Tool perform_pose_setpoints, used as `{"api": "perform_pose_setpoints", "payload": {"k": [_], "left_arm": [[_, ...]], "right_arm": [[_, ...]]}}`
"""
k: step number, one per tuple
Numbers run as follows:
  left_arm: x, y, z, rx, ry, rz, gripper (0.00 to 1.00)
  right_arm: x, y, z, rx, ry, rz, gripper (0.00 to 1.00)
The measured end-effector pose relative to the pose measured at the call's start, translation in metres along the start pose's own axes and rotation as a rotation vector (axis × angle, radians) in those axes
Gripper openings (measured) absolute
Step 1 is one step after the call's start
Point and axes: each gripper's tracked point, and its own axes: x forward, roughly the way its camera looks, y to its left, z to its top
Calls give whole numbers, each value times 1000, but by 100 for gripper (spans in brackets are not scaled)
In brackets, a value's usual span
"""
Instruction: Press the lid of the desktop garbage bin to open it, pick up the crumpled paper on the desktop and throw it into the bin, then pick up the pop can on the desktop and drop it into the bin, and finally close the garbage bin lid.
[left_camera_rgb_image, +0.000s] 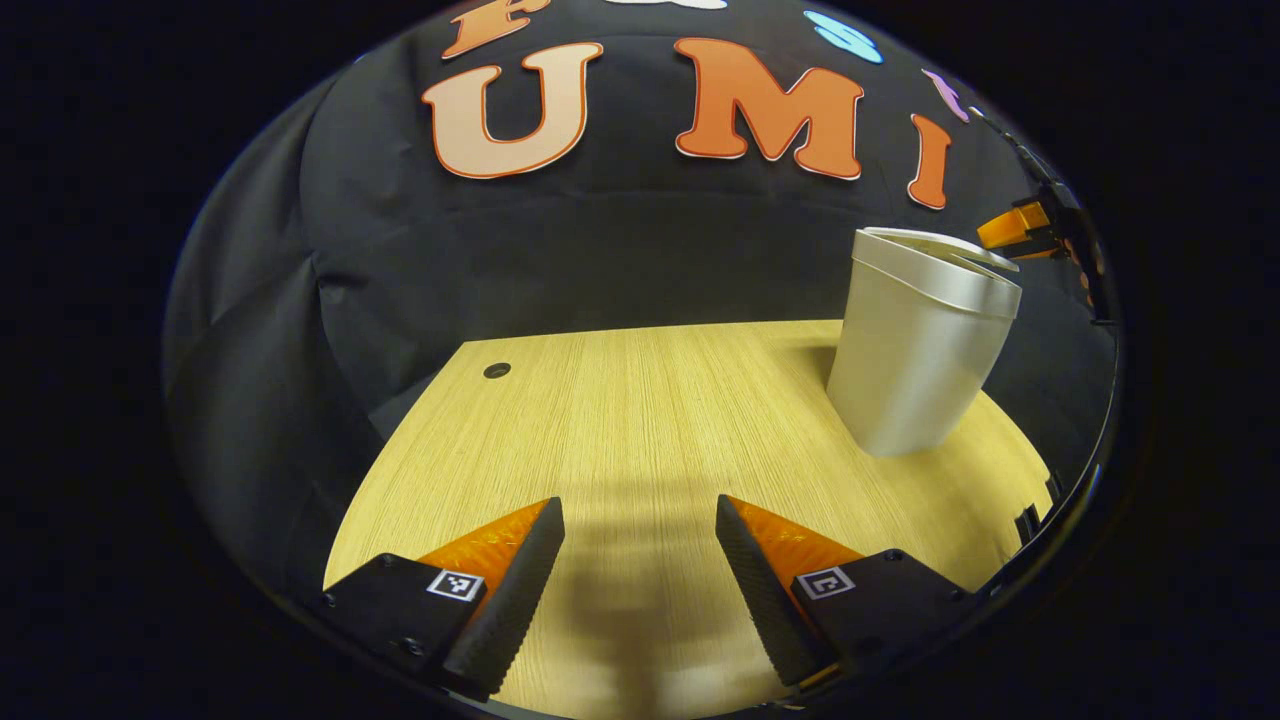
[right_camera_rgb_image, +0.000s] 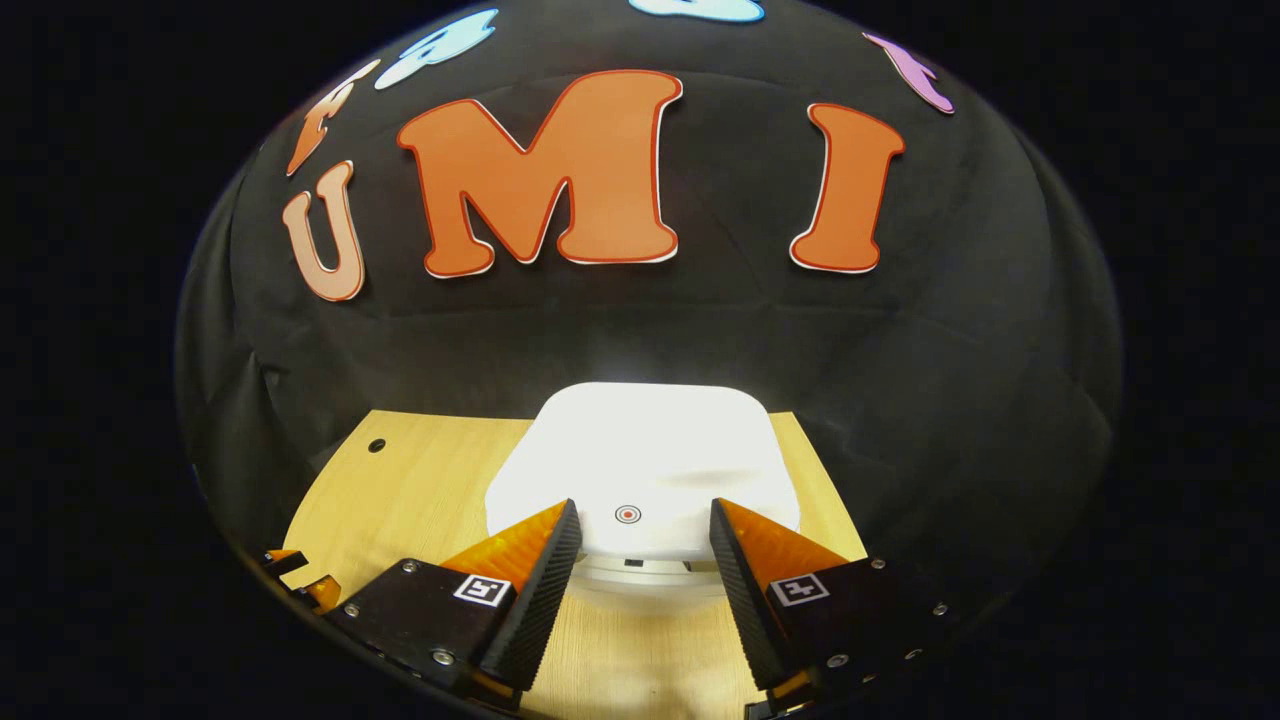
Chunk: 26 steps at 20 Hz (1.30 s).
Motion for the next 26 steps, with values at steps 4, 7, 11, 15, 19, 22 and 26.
{"api": "perform_pose_setpoints", "payload": {"k": [4, 7, 11, 15, 19, 22, 26], "left_arm": [[0, 1, 0, -12, 14, 11, 98], [1, 0, -1, -18, 23, 15, 98], [1, -1, -4, -16, 40, 2, 98], [0, -3, -5, 14, 58, -21, 98], [-1, -5, -6, 31, 66, -42, 98], [-2, -4, -6, 34, 64, -41, 98], [-1, -3, -4, 19, 59, -31, 98]], "right_arm": [[7, 2, -11, -16, 27, -6, 79], [9, 2, -13, -18, 26, -5, 79], [14, 4, -15, -5, 37, -13, 79], [14, 4, -16, 31, -16, -36, 76], [16, 3, -19, 48, -41, -34, 68], [16, 3, -16, 51, -76, -48, 66], [15, 3, -14, 64, -130, -53, 62]]}}
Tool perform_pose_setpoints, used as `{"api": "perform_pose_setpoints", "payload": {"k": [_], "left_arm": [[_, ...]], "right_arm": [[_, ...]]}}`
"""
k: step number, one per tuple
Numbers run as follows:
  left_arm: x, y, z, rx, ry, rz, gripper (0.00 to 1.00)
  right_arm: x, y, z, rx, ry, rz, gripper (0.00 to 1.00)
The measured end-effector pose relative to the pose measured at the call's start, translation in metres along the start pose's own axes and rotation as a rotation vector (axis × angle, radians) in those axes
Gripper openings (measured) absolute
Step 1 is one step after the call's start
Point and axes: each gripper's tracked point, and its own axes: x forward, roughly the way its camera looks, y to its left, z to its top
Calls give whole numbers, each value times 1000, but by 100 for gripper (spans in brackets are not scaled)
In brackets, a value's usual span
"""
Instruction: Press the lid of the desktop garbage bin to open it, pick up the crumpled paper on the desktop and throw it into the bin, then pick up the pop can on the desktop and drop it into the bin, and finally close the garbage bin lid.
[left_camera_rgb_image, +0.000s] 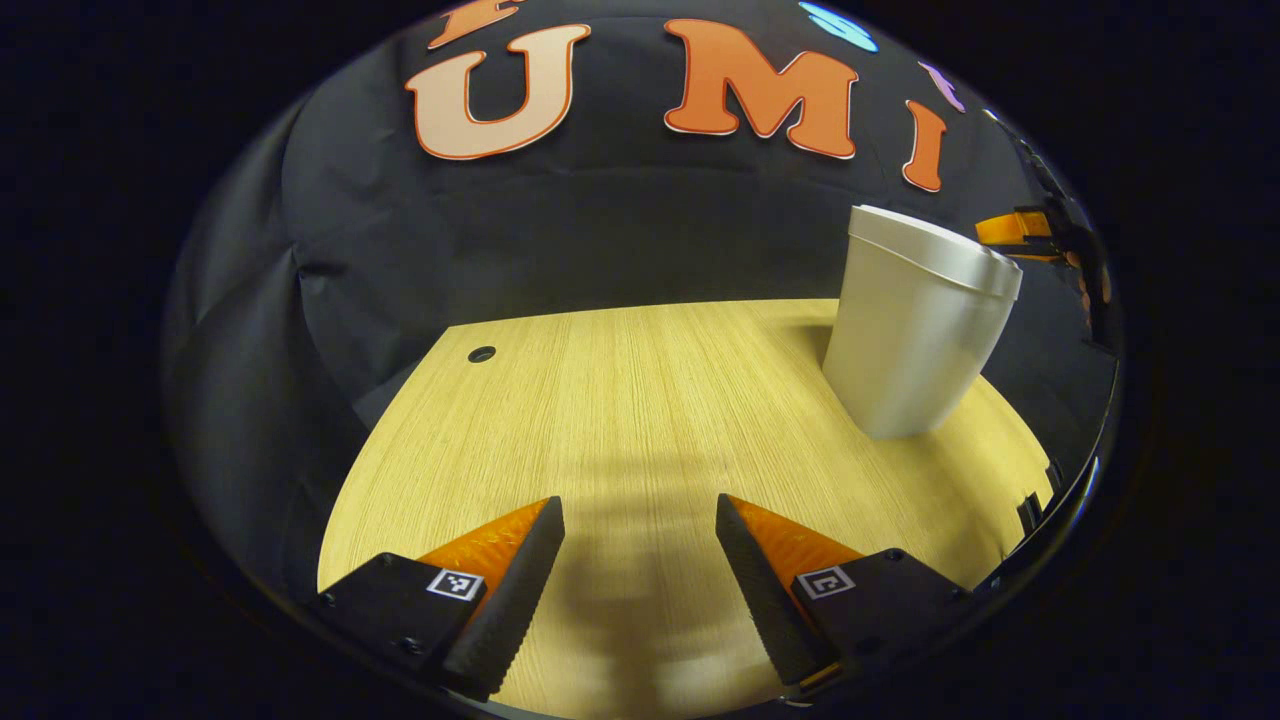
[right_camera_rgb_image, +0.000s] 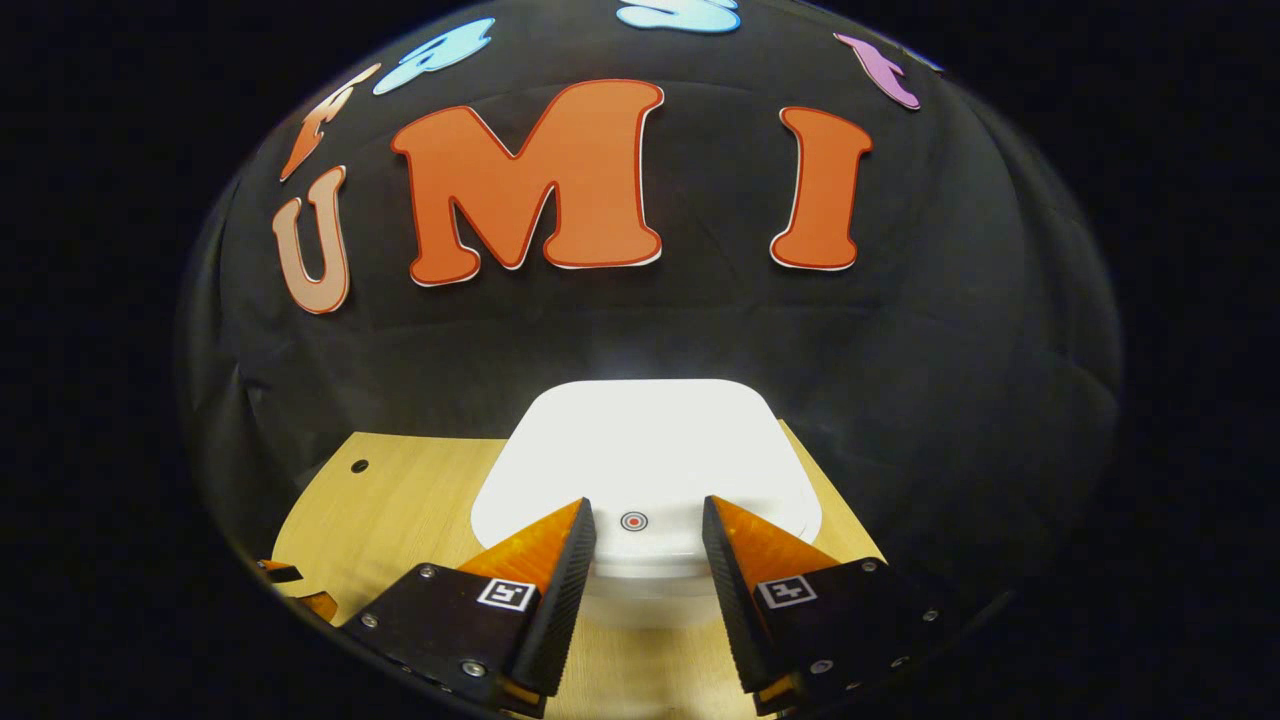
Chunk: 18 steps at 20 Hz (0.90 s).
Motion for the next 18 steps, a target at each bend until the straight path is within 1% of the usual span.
{"api": "perform_pose_setpoints", "payload": {"k": [1, 2, 3, 5, 7, 8, 12, 13, 14, 15, 17, 18], "left_arm": [[0, 1, 1, 1, -3, 3, 98], [1, 3, 4, 4, -14, 4, 98], [2, 3, 5, 6, -21, 4, 98], [2, 5, 9, 16, -40, 4, 98], [5, 6, 18, 20, -84, 6, 98], [11, 8, 30, 18, -126, 9, 98], [16, 7, 54, 3, -210, 19, 98], [13, 6, 62, 8, -231, 22, 98], [7, 6, 78, 29, -269, 27, 98], [-5, 4, 93, 47, -308, 32, 97], [-13, 1, 113, 80, -371, 45, 97], [-19, 0, 122, 98, -405, 53, 98]], "right_arm": [[-1, 0, 0, 2, -9, -1, 66], [-3, 2, -1, 4, -26, 0, 61], [-5, 3, -1, 6, -33, 2, 66], [-8, 9, -2, 25, -45, 16, 66], [-13, 17, -4, 41, -57, 30, 66], [-16, 24, -5, 31, -74, 41, 66], [-26, 44, -4, -34, -120, 55, 66], [-30, 54, -3, -47, -130, 73, 61], [-34, 61, 0, -60, -148, 87, 61], [-38, 69, 3, -78, -176, 94, 66], [-42, 79, 5, -101, -211, 111, 66], [-46, 83, 5, -112, -225, 119, 68]]}}
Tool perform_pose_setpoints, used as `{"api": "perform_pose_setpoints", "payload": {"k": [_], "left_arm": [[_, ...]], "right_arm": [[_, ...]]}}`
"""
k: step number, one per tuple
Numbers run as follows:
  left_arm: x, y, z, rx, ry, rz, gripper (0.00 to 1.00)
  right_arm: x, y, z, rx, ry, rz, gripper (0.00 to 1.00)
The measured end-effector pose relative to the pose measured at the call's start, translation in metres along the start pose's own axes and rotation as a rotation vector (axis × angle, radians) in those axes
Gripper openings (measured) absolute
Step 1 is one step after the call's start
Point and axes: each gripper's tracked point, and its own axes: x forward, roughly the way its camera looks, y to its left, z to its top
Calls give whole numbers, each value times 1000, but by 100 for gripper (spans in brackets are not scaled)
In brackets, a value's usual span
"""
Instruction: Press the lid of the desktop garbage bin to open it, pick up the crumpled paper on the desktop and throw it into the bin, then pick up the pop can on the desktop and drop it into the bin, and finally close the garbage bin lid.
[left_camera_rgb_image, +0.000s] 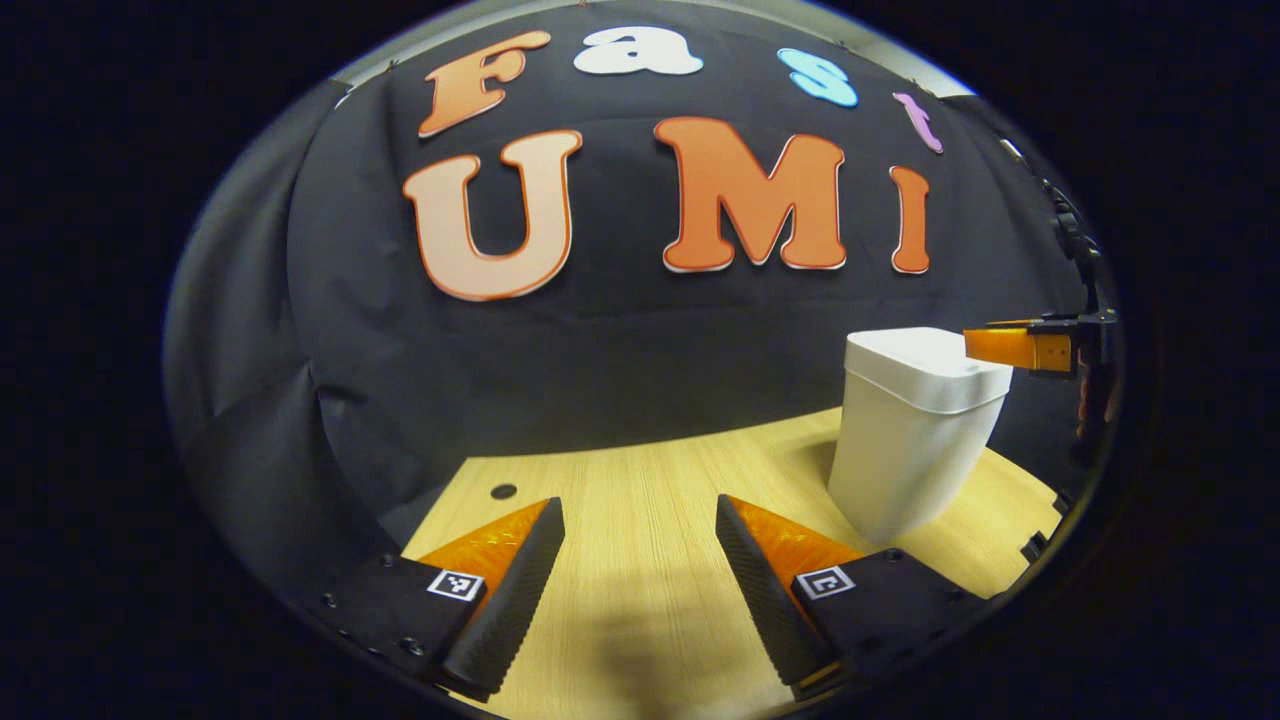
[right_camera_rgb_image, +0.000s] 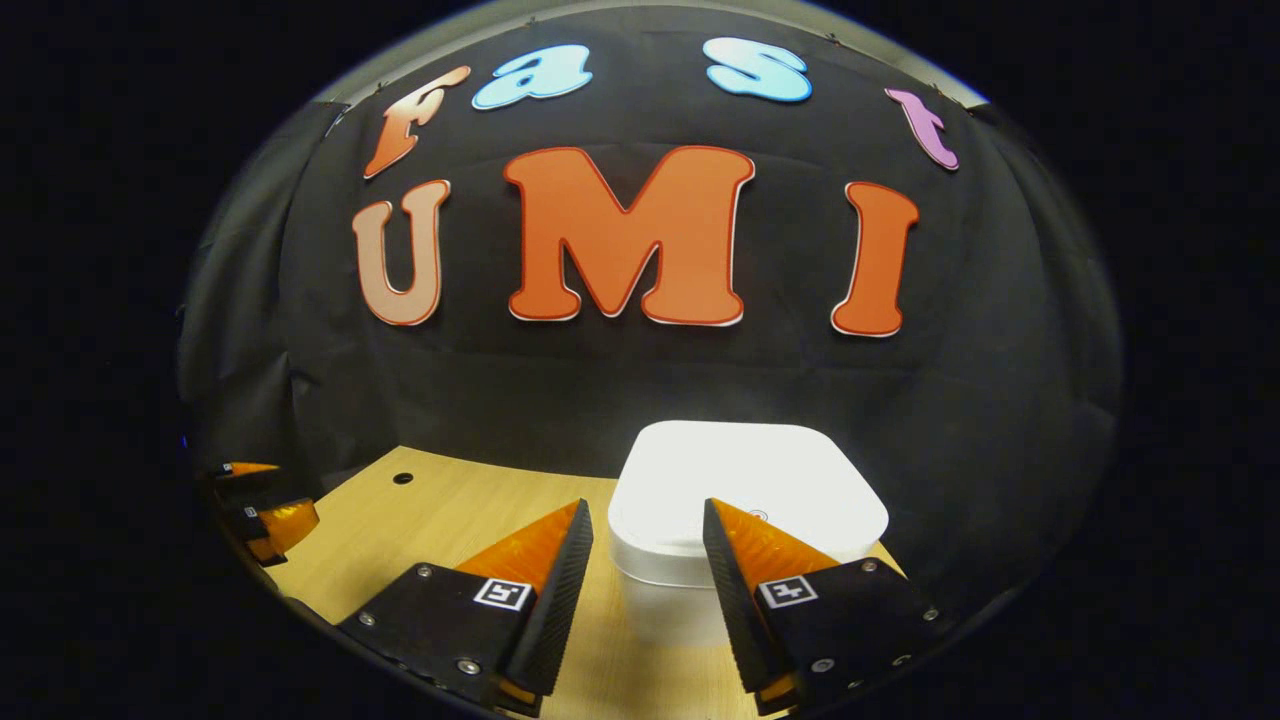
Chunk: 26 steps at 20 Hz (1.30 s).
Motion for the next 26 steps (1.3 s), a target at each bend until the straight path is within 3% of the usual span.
{"api": "perform_pose_setpoints", "payload": {"k": [3, 4, 5, 9, 16, 26], "left_arm": [[-7, -6, 31, 49, -104, 10, 97], [-11, -6, 39, 67, -130, 14, 98], [-17, -9, 49, 81, -160, 16, 99], [-26, -12, 63, 77, -218, 33, 99], [-36, -9, 55, 10, -211, 59, 100], [-40, 1, 55, 6, -217, 93, 100]], "right_arm": [[-4, 18, 4, -25, -36, 34, 75], [-6, 23, 4, -31, -43, 47, 83], [-7, 28, 5, -33, -46, 57, 85], [-14, 41, 10, -36, -86, 85, 96], [-24, 68, -5, -72, -124, 137, 98], [-23, 91, -19, -85, -115, 200, 98]]}}
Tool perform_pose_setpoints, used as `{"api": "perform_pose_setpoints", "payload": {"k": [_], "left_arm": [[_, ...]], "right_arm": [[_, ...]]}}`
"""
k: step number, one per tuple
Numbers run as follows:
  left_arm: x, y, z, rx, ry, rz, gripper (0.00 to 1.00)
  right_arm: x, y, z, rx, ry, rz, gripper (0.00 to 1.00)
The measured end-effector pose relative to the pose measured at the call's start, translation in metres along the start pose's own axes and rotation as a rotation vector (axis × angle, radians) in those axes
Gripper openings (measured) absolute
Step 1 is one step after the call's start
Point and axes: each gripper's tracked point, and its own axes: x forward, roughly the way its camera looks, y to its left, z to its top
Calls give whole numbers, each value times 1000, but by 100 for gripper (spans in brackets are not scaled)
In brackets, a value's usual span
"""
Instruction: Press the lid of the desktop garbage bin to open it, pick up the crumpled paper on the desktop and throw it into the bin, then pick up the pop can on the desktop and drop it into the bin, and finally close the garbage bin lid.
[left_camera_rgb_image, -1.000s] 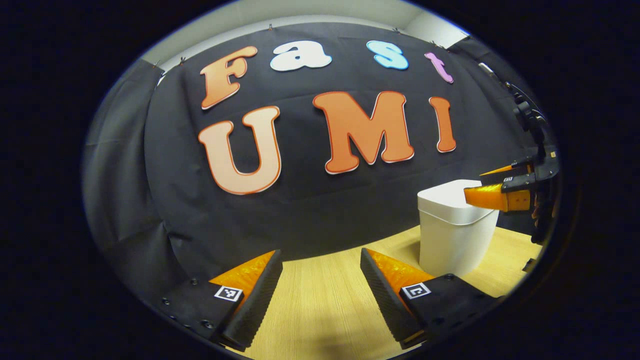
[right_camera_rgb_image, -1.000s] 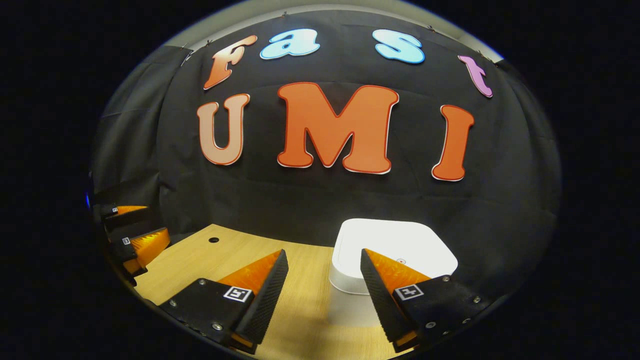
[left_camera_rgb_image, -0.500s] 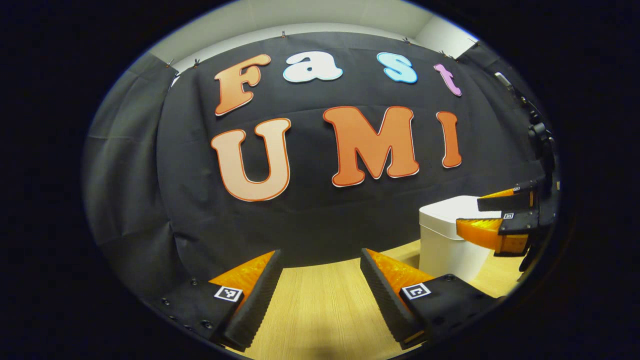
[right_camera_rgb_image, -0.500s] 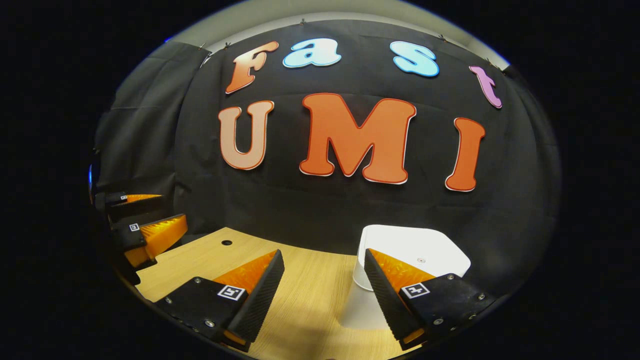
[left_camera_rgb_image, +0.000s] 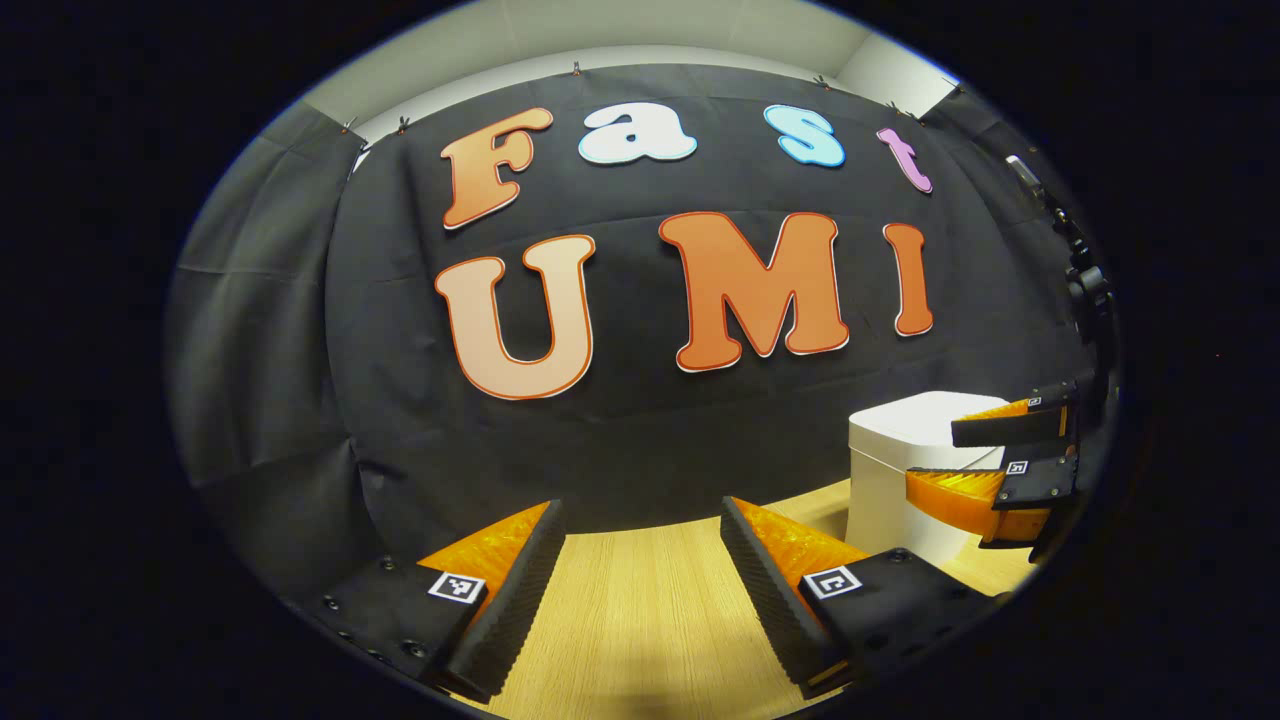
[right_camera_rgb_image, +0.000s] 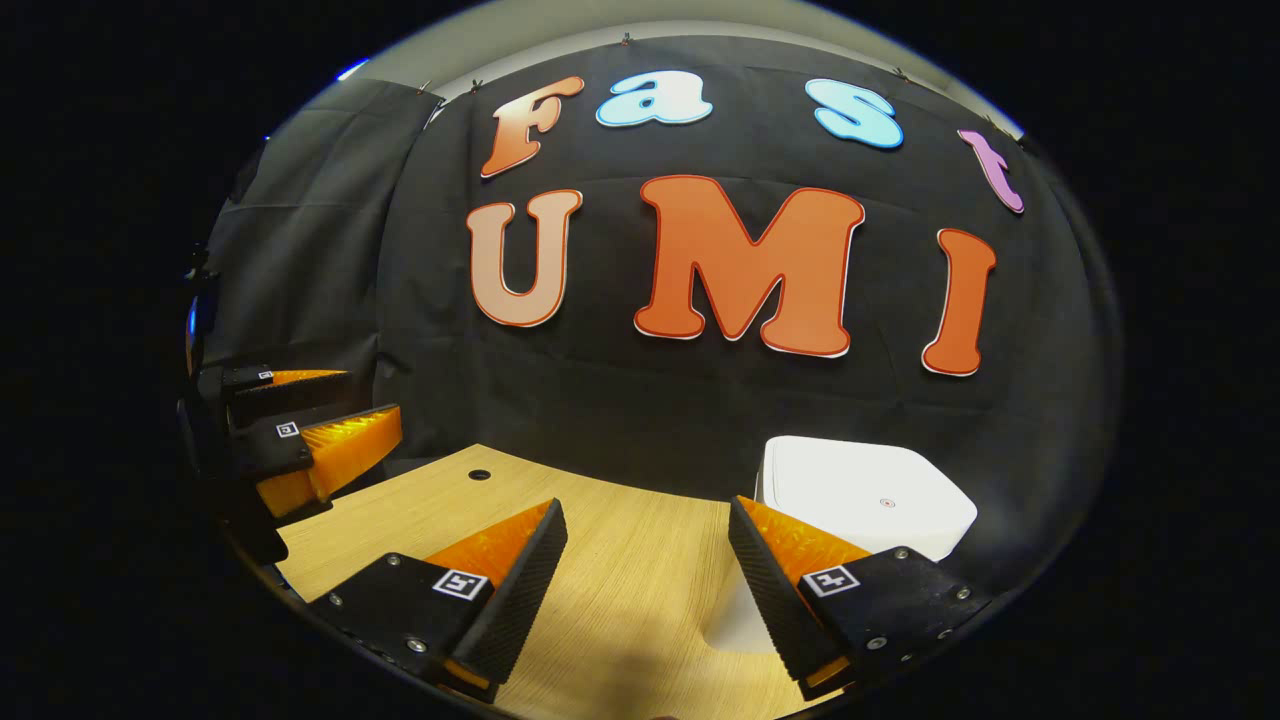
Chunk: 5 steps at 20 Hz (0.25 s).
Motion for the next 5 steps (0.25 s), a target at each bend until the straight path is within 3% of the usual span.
{"api": "perform_pose_setpoints", "payload": {"k": [5], "left_arm": [[3, 2, 0, 2, 0, 5, 100]], "right_arm": [[2, 1, -1, -1, 2, 4, 99]]}}
